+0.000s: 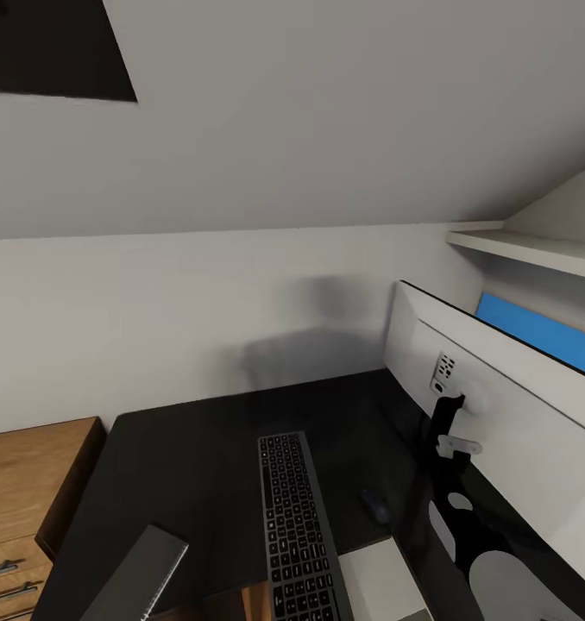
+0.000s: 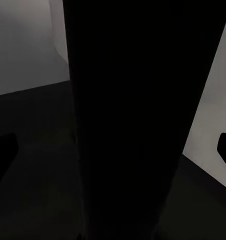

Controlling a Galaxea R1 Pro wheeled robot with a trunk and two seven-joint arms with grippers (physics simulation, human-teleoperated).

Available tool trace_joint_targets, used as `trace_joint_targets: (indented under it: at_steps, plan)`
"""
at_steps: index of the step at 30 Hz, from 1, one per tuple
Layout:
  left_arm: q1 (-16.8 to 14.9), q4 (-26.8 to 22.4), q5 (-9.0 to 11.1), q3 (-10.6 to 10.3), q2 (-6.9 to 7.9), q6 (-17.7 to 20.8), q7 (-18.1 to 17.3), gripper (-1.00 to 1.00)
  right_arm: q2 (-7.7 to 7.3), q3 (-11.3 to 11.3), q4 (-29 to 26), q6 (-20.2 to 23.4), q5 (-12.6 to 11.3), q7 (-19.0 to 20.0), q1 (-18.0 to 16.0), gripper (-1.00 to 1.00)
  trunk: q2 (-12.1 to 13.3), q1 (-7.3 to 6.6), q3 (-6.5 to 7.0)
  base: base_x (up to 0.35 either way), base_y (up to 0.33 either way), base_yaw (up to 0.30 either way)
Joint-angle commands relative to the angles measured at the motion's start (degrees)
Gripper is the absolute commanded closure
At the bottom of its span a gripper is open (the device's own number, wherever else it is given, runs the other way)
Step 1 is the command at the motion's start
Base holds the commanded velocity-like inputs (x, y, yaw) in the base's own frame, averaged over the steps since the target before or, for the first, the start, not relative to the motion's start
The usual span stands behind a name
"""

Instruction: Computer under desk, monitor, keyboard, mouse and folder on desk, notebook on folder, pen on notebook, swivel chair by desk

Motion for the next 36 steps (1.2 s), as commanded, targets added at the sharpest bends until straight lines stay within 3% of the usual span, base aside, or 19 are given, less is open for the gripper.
trace_joint_targets:
  at_steps: [1,26,27,36]
  plan:
    - [0.02,-0.09,0.35,0.14,-0.04,-0.10,-0.15,-1.00,0.03,-0.22,0.07,-0.15,0.61,-0.21,-0.06,-1.00,-0.05,0.01,-0.06,0.003,0.000,0.000]
    - [0.02,-0.09,0.33,0.14,-0.04,-0.10,-0.15,-1.00,-0.03,-0.31,0.07,-0.15,0.49,-0.25,-0.06,-1.00,-0.05,0.01,-0.06,0.000,0.000,0.000]
    - [0.02,-0.09,0.34,0.14,-0.04,-0.10,-0.15,-1.00,-0.02,-0.31,0.07,-0.15,0.49,-0.26,-0.06,1.00,-0.05,0.01,-0.06,0.000,0.000,0.000]
    - [0.02,-0.09,0.32,0.14,-0.04,-0.10,-0.15,-1.00,-0.04,-0.31,0.07,-0.15,0.47,-0.28,-0.06,1.00,-0.05,0.01,-0.06,0.000,0.000,0.000]
